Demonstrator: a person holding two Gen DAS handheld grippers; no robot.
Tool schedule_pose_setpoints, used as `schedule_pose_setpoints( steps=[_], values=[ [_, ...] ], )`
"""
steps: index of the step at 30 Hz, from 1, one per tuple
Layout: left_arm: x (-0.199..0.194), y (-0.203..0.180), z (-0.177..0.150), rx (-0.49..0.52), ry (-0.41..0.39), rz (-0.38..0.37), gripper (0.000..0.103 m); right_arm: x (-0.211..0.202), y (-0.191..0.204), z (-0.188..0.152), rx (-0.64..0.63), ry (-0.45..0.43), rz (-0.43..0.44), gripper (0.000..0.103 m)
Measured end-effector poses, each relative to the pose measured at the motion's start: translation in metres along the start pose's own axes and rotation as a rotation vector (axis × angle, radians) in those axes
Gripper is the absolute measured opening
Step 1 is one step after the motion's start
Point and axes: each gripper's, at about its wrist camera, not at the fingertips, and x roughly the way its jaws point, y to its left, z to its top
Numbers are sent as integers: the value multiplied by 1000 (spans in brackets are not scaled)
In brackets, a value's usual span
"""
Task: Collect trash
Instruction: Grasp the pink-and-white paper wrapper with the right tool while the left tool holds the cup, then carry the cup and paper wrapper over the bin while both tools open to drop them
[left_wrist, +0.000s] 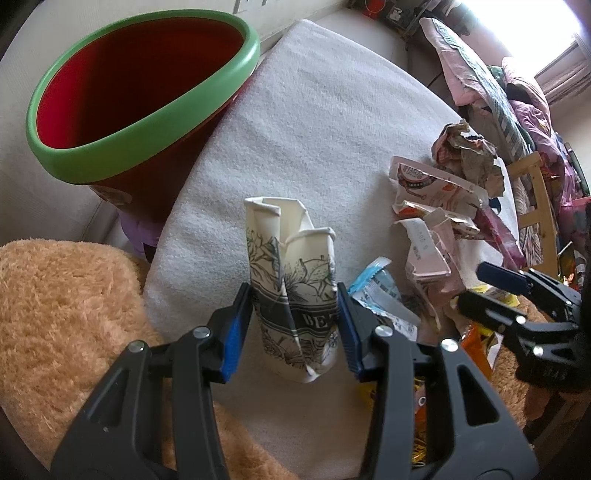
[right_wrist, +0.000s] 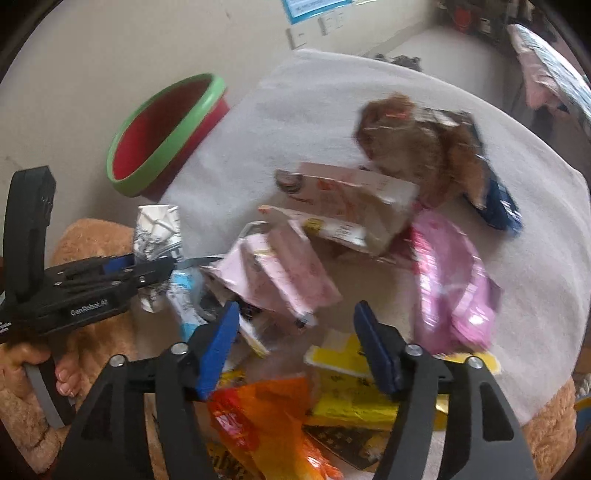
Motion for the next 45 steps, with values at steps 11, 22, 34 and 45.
schedule_pose_setpoints(
  steps=[11, 22, 34, 45],
  values=[
    [0, 0, 0, -1, 0, -2, 43, 25, -4, 16, 34, 38, 92, 69],
    [0, 1, -1, 0, -1, -8, 43, 28, -7, 7, 124, 34, 141, 61],
    [-15, 10, 0, -39, -52, -29, 43, -33, -6, 9, 167, -116, 161, 23],
    [-78, 63, 41, -128, -262, 23, 43, -68, 30, 52, 115, -222, 222, 23]
  ],
)
